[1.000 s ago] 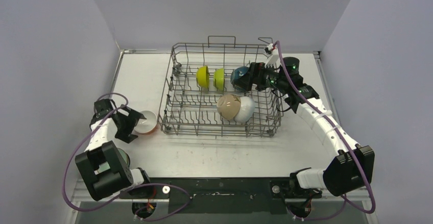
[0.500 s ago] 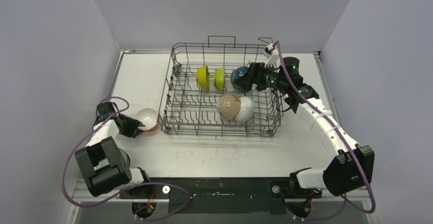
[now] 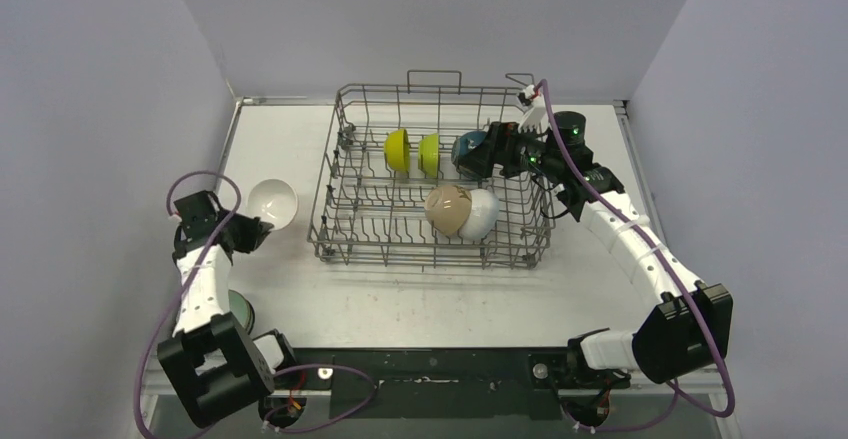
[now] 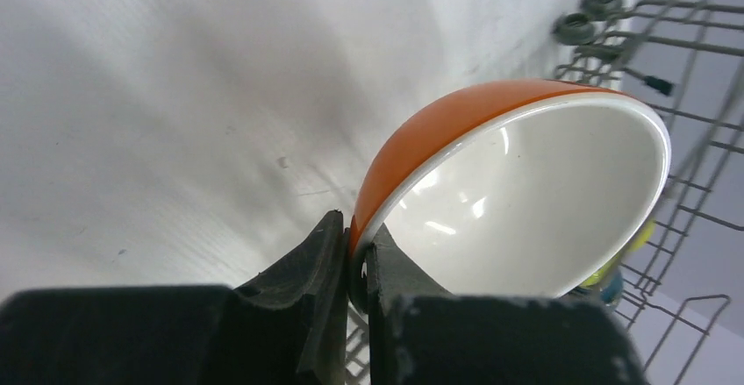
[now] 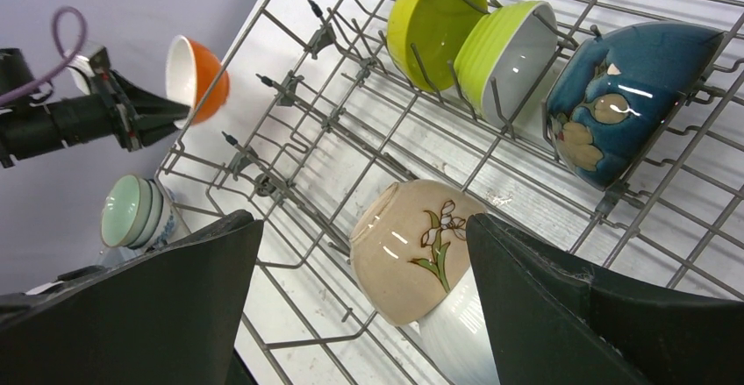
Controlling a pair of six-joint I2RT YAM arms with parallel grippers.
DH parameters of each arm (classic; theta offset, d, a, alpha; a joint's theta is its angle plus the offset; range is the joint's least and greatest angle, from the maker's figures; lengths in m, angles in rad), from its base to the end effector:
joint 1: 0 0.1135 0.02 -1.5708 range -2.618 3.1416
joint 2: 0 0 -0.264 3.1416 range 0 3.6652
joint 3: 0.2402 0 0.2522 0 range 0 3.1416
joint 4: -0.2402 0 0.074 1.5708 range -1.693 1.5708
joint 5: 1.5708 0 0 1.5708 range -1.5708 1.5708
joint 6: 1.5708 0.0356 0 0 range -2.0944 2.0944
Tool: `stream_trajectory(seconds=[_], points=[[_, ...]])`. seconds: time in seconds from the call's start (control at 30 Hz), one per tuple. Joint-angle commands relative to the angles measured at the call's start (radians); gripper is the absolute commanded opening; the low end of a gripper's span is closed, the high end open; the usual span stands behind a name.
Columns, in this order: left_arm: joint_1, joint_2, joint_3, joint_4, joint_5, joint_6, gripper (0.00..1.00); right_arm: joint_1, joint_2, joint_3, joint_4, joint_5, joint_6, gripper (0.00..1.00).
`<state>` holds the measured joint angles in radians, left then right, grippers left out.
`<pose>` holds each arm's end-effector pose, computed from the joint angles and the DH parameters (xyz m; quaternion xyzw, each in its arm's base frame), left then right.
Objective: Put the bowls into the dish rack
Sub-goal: Pick up the bowl from the center of the board, then place the bowl in the dish rack.
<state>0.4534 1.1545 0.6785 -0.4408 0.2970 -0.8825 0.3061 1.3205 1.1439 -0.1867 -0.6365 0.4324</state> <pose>0.2061 0.0888 0.2103 -0.5428 0.7647 -0.2045 0.2806 0.2818 0.1112 0.3488 -0.1279 0.7915 0.4348 0.4099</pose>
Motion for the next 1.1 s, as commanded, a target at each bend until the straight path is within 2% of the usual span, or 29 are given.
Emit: stream_trajectory(seconds=[0.0, 0.1, 0.2, 0.43, 0.7, 0.93, 1.07], points=[[-0.008, -0.119, 0.158, 0.058, -0.026, -0.043, 0.00, -0.007, -0.006, 0.004, 0.065, -0.016, 0.014, 0.90], [-0.041, -0.163, 0.213, 0.115, -0.032, -0.061, 0.00, -0.008, -0.007, 0.002, 0.069, -0.018, 0.018, 0.90], [-0.130, -0.175, 0.300, 0.133, -0.080, -0.045, 0.00, -0.009, -0.009, 0.003, 0.067, -0.020, 0.020, 0.90], [-0.498, -0.081, 0.504, 0.099, -0.222, 0.073, 0.00, -0.008, -0.012, -0.001, 0.069, -0.022, 0.025, 0.90], [-0.844, 0.106, 0.612, 0.068, -0.255, 0.145, 0.00, -0.006, -0.009, -0.019, 0.072, -0.028, 0.023, 0.90], [-0.997, 0.213, 0.629, 0.007, -0.269, 0.175, 0.00, 0.009, 0.011, -0.006, 0.054, -0.040, 0.008, 0.90], [-1.066, 0.256, 0.635, -0.054, -0.361, 0.221, 0.00, 0.047, 0.028, 0.001, 0.030, -0.022, -0.020, 0.90]])
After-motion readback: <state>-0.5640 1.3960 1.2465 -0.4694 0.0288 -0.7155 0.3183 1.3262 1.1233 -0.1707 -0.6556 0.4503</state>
